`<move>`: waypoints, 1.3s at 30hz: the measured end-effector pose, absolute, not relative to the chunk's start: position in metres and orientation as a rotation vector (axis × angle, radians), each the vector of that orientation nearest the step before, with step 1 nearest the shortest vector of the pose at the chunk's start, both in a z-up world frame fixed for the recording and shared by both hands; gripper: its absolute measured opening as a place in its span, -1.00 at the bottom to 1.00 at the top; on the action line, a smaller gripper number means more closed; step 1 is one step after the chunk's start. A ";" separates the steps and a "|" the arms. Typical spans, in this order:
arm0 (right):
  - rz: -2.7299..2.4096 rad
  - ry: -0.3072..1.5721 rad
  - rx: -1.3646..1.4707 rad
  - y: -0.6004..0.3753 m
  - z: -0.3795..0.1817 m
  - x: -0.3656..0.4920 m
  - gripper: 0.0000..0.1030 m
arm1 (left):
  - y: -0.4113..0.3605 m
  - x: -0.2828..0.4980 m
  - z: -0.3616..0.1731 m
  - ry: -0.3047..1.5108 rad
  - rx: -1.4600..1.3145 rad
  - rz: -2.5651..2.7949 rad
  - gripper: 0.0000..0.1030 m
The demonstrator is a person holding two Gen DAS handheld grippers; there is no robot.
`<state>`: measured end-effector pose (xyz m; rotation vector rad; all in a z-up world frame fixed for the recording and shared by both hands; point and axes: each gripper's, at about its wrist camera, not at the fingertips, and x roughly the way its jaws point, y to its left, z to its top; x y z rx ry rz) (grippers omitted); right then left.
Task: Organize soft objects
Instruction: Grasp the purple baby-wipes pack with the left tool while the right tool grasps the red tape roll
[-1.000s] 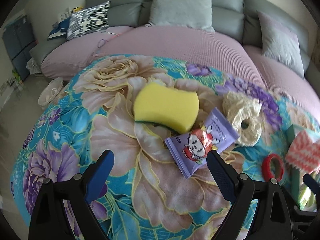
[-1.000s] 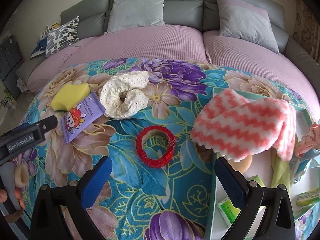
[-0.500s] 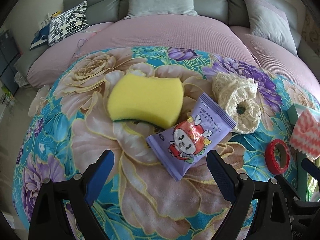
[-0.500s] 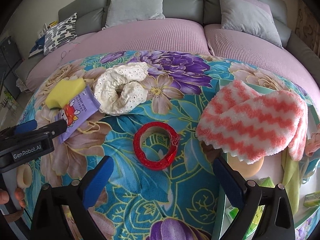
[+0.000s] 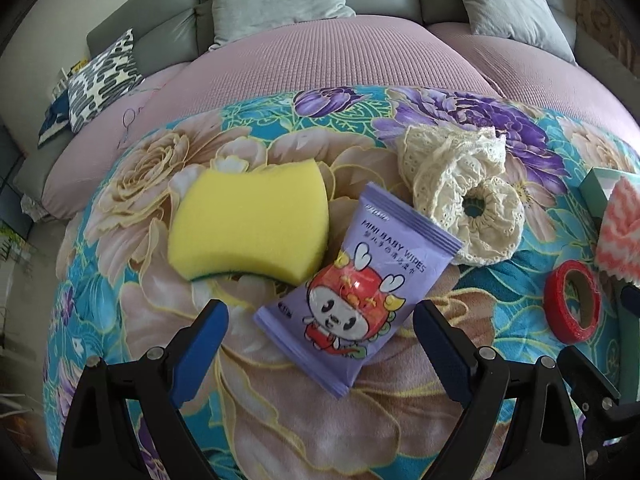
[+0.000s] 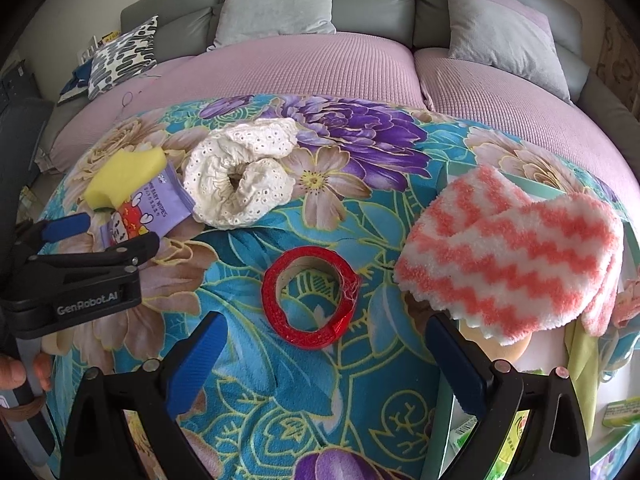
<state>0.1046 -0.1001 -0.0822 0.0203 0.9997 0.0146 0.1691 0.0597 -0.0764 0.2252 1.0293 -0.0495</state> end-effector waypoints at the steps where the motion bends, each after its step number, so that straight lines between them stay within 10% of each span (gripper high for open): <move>1: 0.016 1.000 0.020 -0.100 -0.082 0.105 0.96 | 0.059 0.171 -0.077 1.027 0.233 -0.055 0.82; 17: 0.024 0.999 0.015 -0.099 -0.083 0.106 0.91 | 0.066 0.180 -0.085 1.063 0.156 -0.063 0.82; 28: 0.036 1.010 0.026 -0.100 -0.086 0.106 0.76 | 0.060 0.179 -0.083 1.064 0.137 -0.116 0.46; 39: 0.031 1.012 0.053 -0.104 -0.089 0.107 0.34 | 0.063 0.172 -0.078 1.084 0.134 -0.095 0.28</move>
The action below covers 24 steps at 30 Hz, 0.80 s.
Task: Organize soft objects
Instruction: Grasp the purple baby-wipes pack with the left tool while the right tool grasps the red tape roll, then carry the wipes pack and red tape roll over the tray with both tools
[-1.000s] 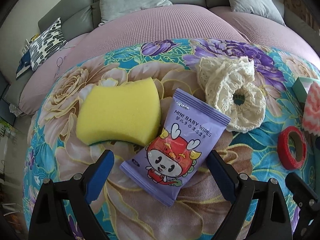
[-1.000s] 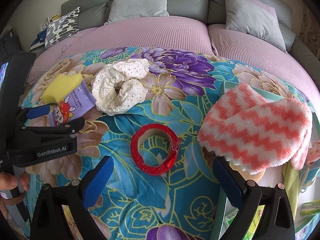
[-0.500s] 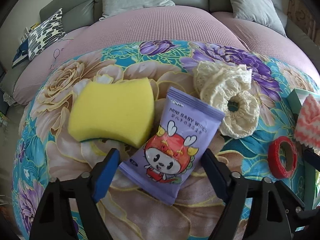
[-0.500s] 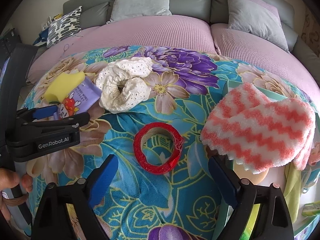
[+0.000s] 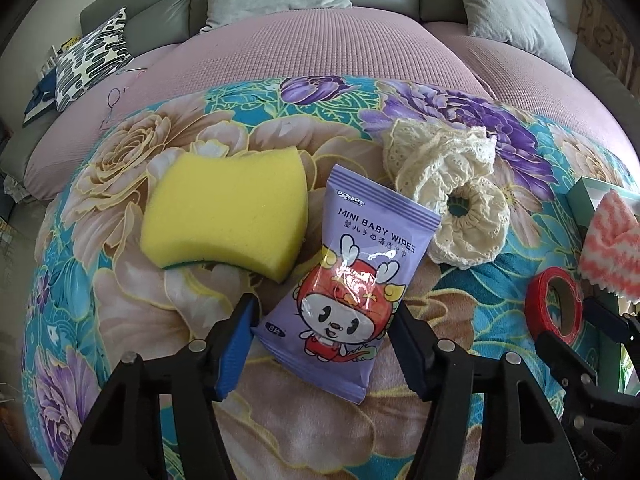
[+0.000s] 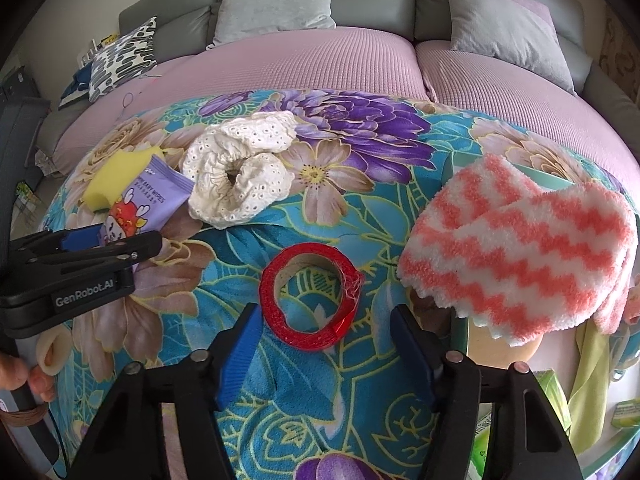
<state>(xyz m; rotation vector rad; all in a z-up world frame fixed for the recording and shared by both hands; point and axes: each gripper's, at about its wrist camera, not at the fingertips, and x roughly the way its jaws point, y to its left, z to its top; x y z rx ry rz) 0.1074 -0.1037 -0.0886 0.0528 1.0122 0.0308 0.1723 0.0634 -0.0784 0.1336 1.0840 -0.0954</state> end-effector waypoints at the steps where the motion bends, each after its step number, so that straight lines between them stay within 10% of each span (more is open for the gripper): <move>1: 0.031 1.012 0.051 -0.103 -0.089 0.107 0.33 | 0.064 0.172 -0.078 1.084 0.135 -0.092 0.28; 24: 0.054 0.997 0.017 -0.094 -0.093 0.109 0.04 | 0.057 0.140 -0.042 1.010 0.163 -0.056 0.27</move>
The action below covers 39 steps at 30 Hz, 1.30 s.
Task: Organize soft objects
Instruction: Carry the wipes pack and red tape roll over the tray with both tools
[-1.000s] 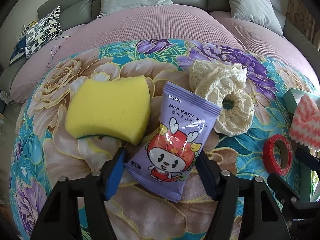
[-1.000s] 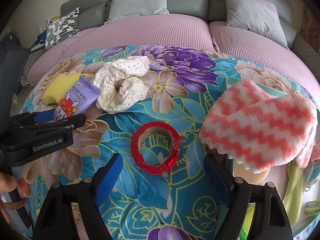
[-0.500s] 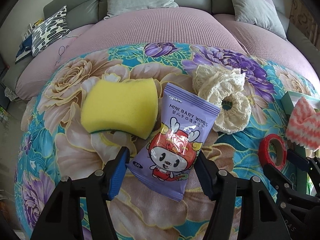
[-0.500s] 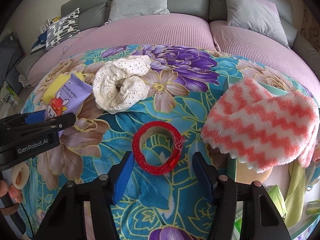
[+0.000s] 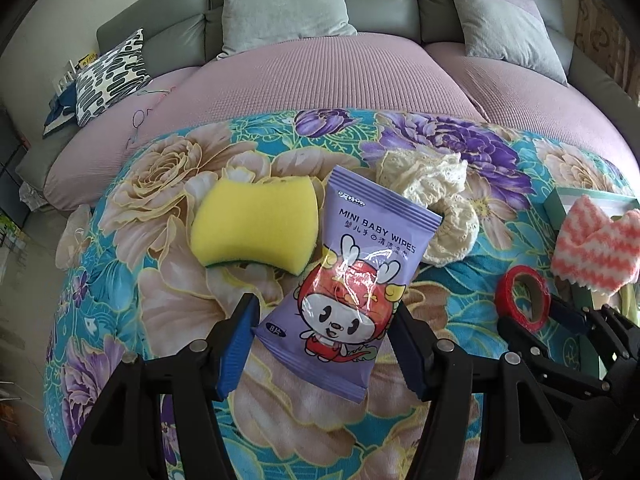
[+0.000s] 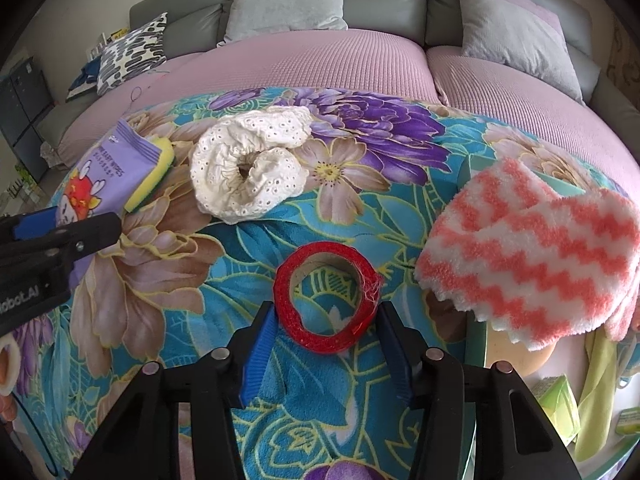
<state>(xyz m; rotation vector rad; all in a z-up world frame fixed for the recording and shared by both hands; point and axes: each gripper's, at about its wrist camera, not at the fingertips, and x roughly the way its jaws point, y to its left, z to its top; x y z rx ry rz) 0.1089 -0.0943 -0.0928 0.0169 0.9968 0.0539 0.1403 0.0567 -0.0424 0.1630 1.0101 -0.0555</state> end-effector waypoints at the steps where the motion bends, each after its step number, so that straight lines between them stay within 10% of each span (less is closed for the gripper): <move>1: 0.052 0.995 0.012 -0.093 -0.093 0.110 0.04 | 0.056 0.139 -0.043 1.013 0.166 -0.054 0.27; 39: -0.061 0.818 0.066 -0.162 -0.007 0.021 -0.01 | -0.015 0.087 0.023 0.818 0.268 -0.166 0.27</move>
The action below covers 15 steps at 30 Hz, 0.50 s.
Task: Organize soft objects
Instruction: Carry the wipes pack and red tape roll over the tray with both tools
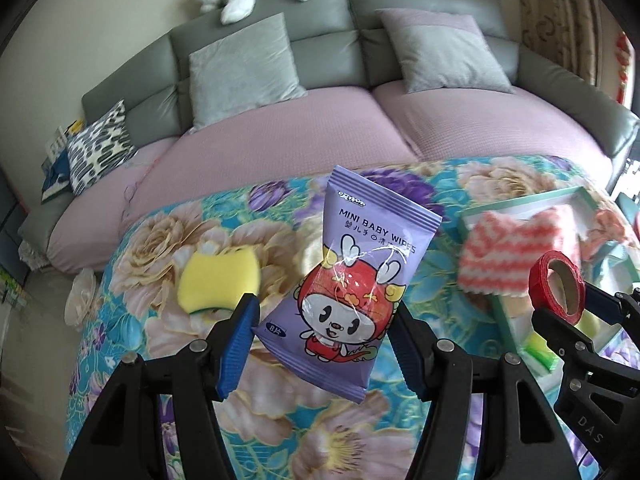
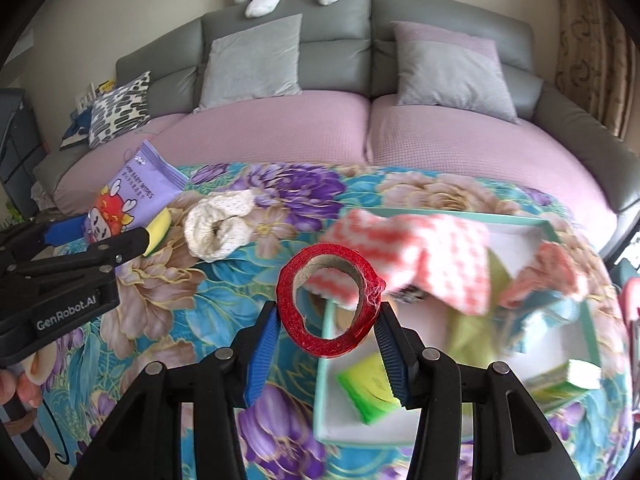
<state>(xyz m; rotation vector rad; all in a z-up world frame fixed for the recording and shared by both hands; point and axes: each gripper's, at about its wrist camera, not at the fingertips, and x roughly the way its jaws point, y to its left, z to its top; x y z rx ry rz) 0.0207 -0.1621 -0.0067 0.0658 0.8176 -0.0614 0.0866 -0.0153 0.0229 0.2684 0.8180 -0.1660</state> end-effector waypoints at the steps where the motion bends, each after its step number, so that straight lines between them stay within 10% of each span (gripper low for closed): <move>1: -0.075 0.816 0.067 -0.168 -0.005 0.016 -0.01 | -0.021 0.084 0.025 0.812 0.273 -0.179 0.27; 15: -0.222 0.892 0.135 -0.260 -0.028 -0.029 -0.01 | -0.118 0.057 0.015 0.811 0.354 -0.361 0.27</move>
